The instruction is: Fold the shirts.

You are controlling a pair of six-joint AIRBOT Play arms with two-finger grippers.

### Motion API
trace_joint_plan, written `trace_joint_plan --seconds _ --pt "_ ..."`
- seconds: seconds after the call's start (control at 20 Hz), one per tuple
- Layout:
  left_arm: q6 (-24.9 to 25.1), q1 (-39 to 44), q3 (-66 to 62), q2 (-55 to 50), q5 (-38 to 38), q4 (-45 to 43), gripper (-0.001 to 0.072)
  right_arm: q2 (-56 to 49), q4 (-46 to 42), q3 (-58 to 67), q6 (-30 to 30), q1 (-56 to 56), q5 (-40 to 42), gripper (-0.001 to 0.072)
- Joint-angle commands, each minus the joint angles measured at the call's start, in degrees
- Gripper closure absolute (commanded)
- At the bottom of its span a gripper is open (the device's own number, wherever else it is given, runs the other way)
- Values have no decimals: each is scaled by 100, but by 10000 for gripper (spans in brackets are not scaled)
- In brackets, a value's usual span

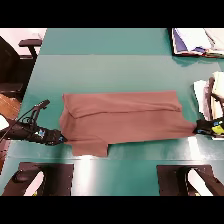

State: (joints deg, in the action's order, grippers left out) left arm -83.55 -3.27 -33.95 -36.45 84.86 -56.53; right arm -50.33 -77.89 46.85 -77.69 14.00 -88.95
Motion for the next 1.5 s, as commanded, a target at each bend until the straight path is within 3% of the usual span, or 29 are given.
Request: trace_joint_plan --seconds 0.0,0.25,0.55,0.6,0.65,0.7,0.75,0.85,0.9,1.0,1.05,1.2,1.45 --pt "114 -4 -407 -201 -691 -109 687 -164 -116 671 -96 -221 85 696" --pt "702 -4 -1565 -2068 -1965 -138 685 -2006 -79 1941 -258 -1084 813 696" --pt "1049 -7 -2643 -4166 -2789 -116 683 -3748 1003 3261 -267 -1141 988 692" --pt "1047 -4 -2715 -4317 -2806 -72 680 -3912 1126 3410 -264 -1130 992 625" --pt "1036 -7 -2769 -4402 -2826 22 505 -4017 1255 3526 -254 -1091 992 454" --pt "946 -7 -2802 -4409 -2885 122 253 -4094 1469 3648 -96 -1012 984 366" --pt "846 -4 -2883 -4409 -2865 153 200 -4116 1676 3729 61 -898 920 365" --pt "852 -7 -3136 -4387 -2597 146 223 -4085 1829 3786 249 -616 664 250" --pt "857 -4 -3265 -4385 -2352 166 299 -4013 1821 3668 361 -444 535 248" --pt "868 -4 -3362 -4385 -2002 354 603 -3866 1827 3233 476 -39 496 187" --pt "894 -4 -3362 -4385 -1985 522 683 -3842 1836 2994 485 155 560 178" --pt "898 157 -3362 -4385 -2127 822 684 -4050 1969 2463 662 634 645 179" --pt "597 1268 -3362 -4544 -2876 820 684 -4701 2946 2306 883 527 675 184"
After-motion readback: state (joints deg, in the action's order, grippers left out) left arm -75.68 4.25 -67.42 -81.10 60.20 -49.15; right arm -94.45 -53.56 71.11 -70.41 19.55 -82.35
